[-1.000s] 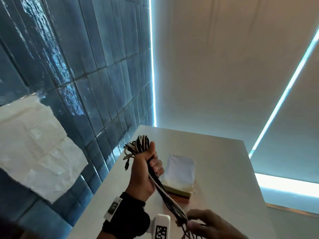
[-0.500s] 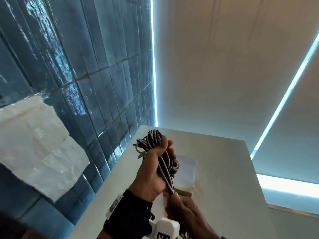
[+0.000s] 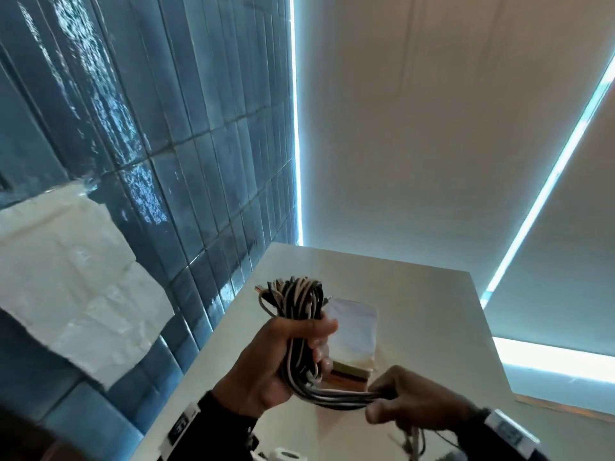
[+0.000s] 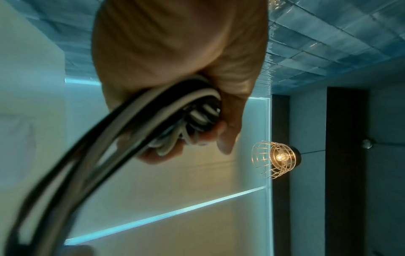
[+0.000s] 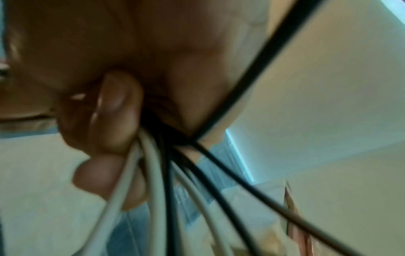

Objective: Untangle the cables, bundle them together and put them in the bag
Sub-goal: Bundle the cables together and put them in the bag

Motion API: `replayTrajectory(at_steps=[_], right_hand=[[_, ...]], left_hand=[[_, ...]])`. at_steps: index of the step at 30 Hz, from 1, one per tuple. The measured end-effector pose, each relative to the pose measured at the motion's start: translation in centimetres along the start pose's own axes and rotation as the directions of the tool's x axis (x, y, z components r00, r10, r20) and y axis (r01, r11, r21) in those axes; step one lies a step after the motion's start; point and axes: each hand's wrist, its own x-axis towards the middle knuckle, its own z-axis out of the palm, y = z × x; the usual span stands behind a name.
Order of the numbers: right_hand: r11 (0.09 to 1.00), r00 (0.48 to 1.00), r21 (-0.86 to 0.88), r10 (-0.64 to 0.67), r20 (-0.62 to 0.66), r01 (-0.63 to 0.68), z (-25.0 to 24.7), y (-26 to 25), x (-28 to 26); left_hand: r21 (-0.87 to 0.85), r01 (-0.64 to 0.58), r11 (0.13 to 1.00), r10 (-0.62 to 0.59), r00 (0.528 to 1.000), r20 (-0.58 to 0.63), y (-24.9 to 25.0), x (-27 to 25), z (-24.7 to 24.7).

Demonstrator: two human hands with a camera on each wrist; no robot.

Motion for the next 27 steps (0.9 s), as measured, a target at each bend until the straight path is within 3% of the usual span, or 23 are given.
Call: replayTrajectory(at_steps=[4,8,12,16,21,27], right_hand=[[0.996,0.997,-0.024,0.08,-0.013,-0.08,-3.4,-1.7,-0.9],[0.969,0.999,-0.247,-0.028,-0.027,0.02,-4.9,-5.7,-0.4],[0.863,0.994,-0.497,-0.11,-0.015,0.088,-4.6,-8.7,0.6],[0.823,0.99,-0.56,-0.138,-0.035,0.095,-4.5,-9.8,1.0],[0.833,0.979,-0.535,-0.196,-0.052,0.139,-4.3,-10.8,1.2],[0.836,0.962,-0.526,-0.248,-0.113,0.154,-4.0,-11.0,1.2]], left_hand=[[0.302,0.012,0.953,0.009,0.998,-0.067,-0.7,-1.0,-0.6],[0.537,-0.033,0.843,0.087,0.993,-0.076,-1.7,-1.1,-0.2],[0.641,-0.007,0.767,0.006,1.0,0.004,-2.3,-0.9,0.1],[0.64,0.021,0.768,-0.05,0.998,0.027,-1.8,-0.7,-0.4],[0.555,0.033,0.831,-0.096,0.992,0.084,-1.4,-0.9,-0.1],[0.203,0.051,0.978,-0.107,0.956,0.274,-3.7,-0.8,0.2]])
